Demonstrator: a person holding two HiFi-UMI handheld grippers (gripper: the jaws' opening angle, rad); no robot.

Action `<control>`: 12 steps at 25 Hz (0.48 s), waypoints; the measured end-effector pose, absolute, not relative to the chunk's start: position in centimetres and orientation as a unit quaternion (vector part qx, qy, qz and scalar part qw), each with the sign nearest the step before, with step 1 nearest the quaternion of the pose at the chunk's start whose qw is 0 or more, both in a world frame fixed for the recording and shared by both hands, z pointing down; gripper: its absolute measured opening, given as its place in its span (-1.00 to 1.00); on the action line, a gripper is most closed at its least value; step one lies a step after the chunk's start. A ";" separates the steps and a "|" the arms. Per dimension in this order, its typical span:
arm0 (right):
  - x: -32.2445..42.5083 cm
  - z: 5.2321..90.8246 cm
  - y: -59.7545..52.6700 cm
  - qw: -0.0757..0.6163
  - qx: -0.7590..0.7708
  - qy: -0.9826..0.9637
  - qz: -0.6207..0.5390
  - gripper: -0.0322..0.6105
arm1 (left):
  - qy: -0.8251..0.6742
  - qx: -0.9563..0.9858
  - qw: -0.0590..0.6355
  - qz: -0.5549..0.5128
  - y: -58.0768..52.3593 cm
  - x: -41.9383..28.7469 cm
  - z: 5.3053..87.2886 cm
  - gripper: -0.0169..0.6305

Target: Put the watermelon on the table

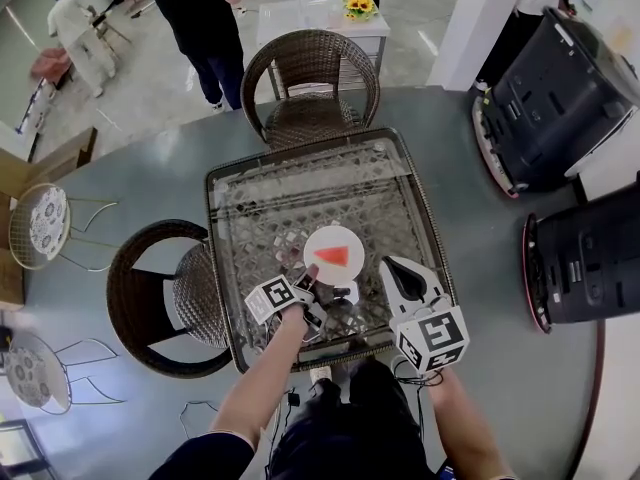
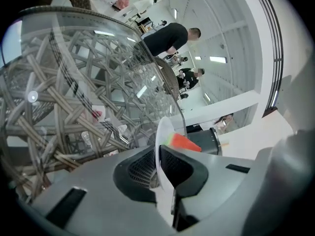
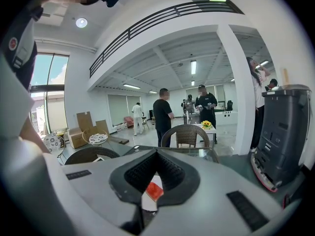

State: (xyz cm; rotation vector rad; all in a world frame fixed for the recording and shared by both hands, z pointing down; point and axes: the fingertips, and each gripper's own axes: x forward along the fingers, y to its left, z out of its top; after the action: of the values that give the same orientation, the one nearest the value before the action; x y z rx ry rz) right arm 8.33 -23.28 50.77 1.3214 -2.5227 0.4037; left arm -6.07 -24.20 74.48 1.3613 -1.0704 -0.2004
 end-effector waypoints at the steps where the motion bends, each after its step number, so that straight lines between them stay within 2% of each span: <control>1: 8.4 50.8 -23.3 0.132 0.456 -0.869 0.140 -0.89 | -0.473 0.598 0.642 -0.084 -24.2 -6.1 74.5 -0.90; 12: 8.8 50.6 -23.1 0.128 0.456 -0.869 0.142 -0.89 | -0.537 0.598 0.594 0.034 -24.1 -6.2 74.7 -0.80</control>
State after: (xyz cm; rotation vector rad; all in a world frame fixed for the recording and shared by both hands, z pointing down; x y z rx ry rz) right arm 8.84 -23.10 50.57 1.3270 -2.5275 0.4118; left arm -6.23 -24.11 74.66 1.3891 -1.2475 0.0799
